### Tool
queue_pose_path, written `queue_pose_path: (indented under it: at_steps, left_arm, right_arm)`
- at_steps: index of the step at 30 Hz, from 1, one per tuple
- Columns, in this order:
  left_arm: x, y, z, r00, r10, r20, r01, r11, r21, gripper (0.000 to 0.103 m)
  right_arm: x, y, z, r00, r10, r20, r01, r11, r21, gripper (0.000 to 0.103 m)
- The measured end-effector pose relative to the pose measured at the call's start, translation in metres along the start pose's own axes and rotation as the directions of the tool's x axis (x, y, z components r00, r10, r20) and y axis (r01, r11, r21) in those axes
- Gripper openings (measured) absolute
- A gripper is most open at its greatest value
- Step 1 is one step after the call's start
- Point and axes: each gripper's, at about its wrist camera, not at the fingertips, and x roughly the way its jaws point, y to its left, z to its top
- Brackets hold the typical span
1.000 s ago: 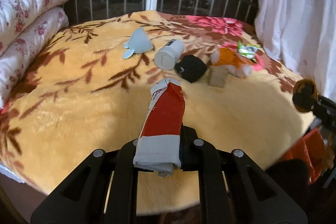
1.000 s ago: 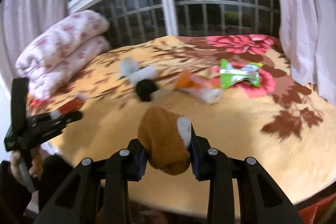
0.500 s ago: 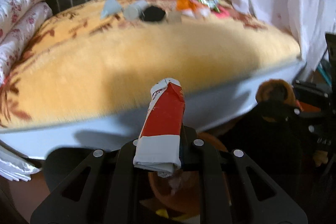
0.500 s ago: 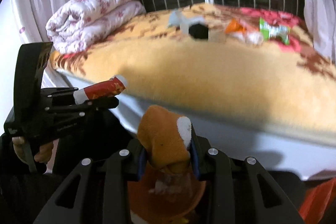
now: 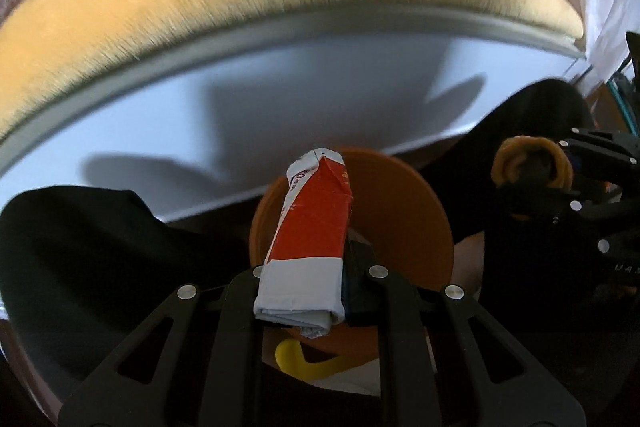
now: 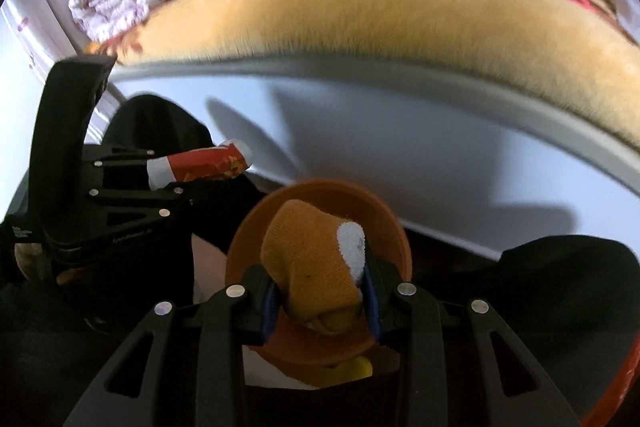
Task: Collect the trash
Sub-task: 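Carry the packet and plush toy down and release both into the orange bin, then grasp the wooden block with the right tool while the left tool grasps the black knit hat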
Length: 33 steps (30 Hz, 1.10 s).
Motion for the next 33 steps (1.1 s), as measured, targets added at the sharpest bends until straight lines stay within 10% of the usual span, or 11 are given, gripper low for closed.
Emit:
queue_pose_path:
  at_steps: [10,12,14,33]
  left_arm:
    - [0.029,0.004,-0.004,0.993,-0.008,-0.115,0.007,1.000,-0.007,0.018]
    - [0.036,0.004,-0.001,0.990,0.012,-0.140,-0.013,1.000,-0.007,0.063]
    - [0.039,0.005,-0.002,0.988,0.041,-0.151,-0.043,0.999,-0.006,0.078]
    - [0.007,0.008,0.003,0.994,0.091,-0.065,-0.090,0.996,0.004,0.078]
  right_arm:
    - [0.042,0.001,-0.004,0.991,-0.007,-0.131,0.001,0.999,-0.048,0.048]
    - [0.045,0.001,-0.004,0.991,-0.019,-0.134,0.013,0.999,-0.051,0.062]
    - [0.048,0.000,-0.003,0.990,-0.031,-0.135,0.024,0.998,-0.050,0.062]
    - [0.000,-0.009,-0.005,0.997,-0.076,0.004,0.076,0.997,0.019,0.074]
